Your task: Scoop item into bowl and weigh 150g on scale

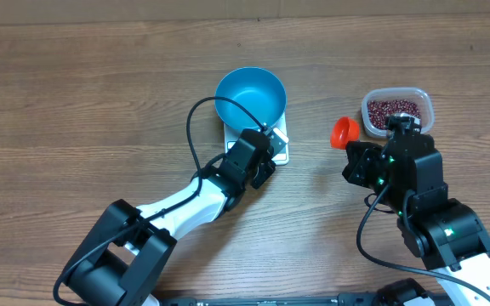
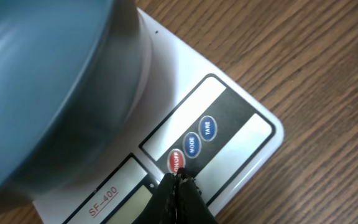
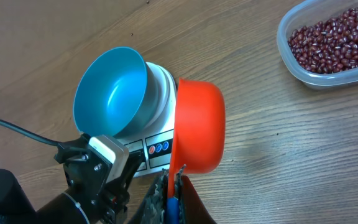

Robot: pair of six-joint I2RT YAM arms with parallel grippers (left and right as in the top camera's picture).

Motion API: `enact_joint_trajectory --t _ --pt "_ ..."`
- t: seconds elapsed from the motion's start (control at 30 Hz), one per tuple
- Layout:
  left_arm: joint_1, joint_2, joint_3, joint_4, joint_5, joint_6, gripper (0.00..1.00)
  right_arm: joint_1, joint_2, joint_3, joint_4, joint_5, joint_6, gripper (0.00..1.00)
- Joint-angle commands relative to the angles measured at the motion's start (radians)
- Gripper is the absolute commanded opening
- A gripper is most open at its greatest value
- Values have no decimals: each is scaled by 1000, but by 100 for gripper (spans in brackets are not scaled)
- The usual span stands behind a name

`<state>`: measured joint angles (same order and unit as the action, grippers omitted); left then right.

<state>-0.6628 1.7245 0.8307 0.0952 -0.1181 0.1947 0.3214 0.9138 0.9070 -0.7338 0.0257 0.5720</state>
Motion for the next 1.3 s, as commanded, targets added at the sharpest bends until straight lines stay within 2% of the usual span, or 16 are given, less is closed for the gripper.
enact_joint_trajectory --t 0.0,0.27,0.5,0.83,1.27 --pt "9 17 -3 11 -15 15 4 -2 -3 38 7 -2 0 4" --pt "10 22 -3 37 35 6 4 -2 -3 38 6 -2 0 4" --pt "10 22 -3 68 42 -43 4 -2 -3 37 2 -2 -1 4" --pt "29 37 -3 43 34 -63 5 -2 -2 37 7 0 -1 4" --pt "41 100 -3 112 48 -61 4 -2 -2 37 10 10 -1 4"
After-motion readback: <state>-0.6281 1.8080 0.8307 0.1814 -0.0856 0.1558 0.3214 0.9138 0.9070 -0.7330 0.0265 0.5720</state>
